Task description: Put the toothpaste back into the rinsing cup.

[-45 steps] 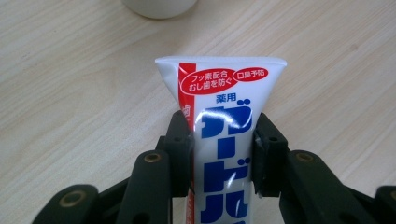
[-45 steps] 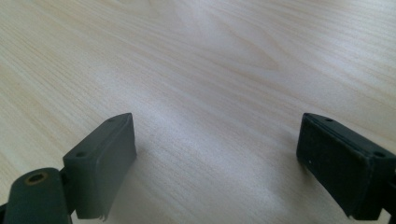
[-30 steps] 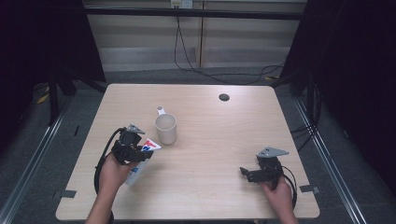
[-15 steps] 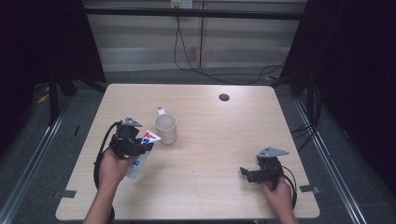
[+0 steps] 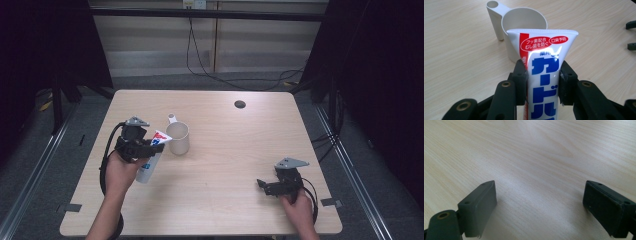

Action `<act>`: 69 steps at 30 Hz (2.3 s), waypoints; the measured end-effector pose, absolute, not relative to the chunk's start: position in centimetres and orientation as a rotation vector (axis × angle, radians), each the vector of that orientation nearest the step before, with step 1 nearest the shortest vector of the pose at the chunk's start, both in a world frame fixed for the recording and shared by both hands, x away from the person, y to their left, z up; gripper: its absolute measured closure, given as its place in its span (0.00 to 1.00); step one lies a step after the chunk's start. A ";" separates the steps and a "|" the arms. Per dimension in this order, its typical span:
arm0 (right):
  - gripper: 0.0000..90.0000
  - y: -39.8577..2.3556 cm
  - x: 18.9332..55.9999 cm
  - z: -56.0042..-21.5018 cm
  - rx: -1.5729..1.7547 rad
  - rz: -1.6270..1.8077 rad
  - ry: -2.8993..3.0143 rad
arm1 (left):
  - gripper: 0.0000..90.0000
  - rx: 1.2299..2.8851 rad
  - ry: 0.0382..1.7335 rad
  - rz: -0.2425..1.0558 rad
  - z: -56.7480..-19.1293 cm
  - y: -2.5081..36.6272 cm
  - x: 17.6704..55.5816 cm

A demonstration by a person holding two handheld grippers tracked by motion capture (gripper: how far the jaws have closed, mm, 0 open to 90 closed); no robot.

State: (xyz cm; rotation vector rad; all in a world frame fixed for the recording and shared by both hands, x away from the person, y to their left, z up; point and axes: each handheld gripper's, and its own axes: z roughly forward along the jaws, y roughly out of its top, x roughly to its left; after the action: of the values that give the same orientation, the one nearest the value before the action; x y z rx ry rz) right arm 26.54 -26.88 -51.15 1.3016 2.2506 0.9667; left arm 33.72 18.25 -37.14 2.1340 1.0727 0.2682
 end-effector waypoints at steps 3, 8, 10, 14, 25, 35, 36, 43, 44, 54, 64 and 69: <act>0.13 -26.9 26.5 -51.2 1.301 0.966 2.251 | 0.73 2.128 1.071 0.276 -36.8 18.2 33.8; 0.13 -26.9 26.5 -51.1 1.301 0.967 2.251 | 0.73 2.112 1.067 0.288 -36.2 18.0 34.1; 0.13 -26.9 26.5 -51.2 1.301 0.967 2.251 | 0.73 2.109 1.063 0.298 -36.1 18.0 34.1; 0.13 -26.9 26.5 -51.2 1.301 0.967 2.251 | 0.73 2.080 1.074 0.318 -35.6 17.8 34.4; 0.13 -26.9 26.5 -51.1 1.301 0.967 2.251 | 0.73 2.074 1.074 0.325 -34.9 17.0 35.2; 0.13 -26.9 26.5 -51.1 1.301 0.967 2.251 | 0.73 2.039 1.072 0.340 -34.0 16.8 35.6; 0.13 -26.9 26.5 -51.1 1.301 0.967 2.251 | 0.73 2.041 1.074 0.339 -33.9 16.8 35.7; 0.13 -26.9 26.5 -51.1 1.301 0.967 2.251 | 0.73 2.035 1.078 0.352 -33.5 16.6 36.1; 0.13 -26.9 26.5 -51.2 1.301 0.967 2.251 | 0.73 2.036 1.078 0.354 -33.3 16.6 36.2; 0.13 -26.9 26.5 -51.1 1.301 0.967 2.251 | 0.73 2.005 1.077 0.349 -32.5 16.1 36.7; 0.13 -26.9 26.5 -51.2 1.301 0.967 2.251 | 0.73 1.997 1.063 0.347 -32.0 15.5 37.3; 0.13 -26.9 26.5 -51.2 1.302 0.968 2.250 | 0.73 1.975 1.060 0.350 -31.8 15.2 37.8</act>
State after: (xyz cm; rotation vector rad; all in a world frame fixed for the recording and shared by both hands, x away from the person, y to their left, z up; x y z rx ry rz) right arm 26.54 -26.87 -51.15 1.3021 2.2504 0.9675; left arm 37.76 15.23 -31.80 1.9752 1.0602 0.3499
